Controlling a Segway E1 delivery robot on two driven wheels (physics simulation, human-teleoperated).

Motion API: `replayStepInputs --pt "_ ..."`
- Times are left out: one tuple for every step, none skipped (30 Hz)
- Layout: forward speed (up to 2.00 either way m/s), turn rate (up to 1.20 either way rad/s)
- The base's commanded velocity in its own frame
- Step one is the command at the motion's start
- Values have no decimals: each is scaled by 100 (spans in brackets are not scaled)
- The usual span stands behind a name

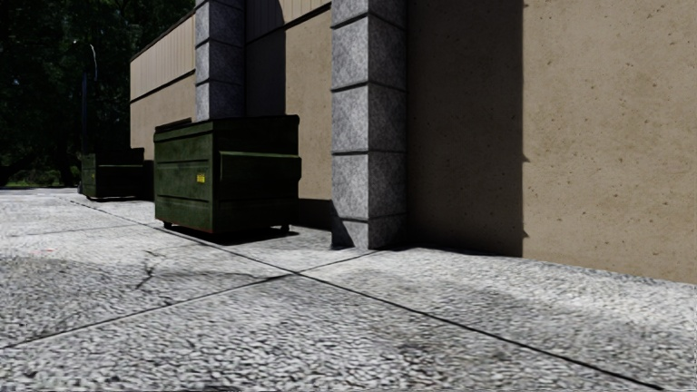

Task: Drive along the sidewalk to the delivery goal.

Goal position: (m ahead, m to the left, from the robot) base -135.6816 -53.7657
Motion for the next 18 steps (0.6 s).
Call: replayStepInputs --pt "0 120" --pt "0 120" --pt "0 120" --pt "0 0" --pt "0 0" --pt "0 0" --pt "0 0" --pt "0 0" --pt "0 0" --pt "0 0" --pt "0 0" --pt "27 0" --pt "62 0" --pt "80 0" --pt "80 0" --pt "105 9" --pt "143 36" --pt "200 80"
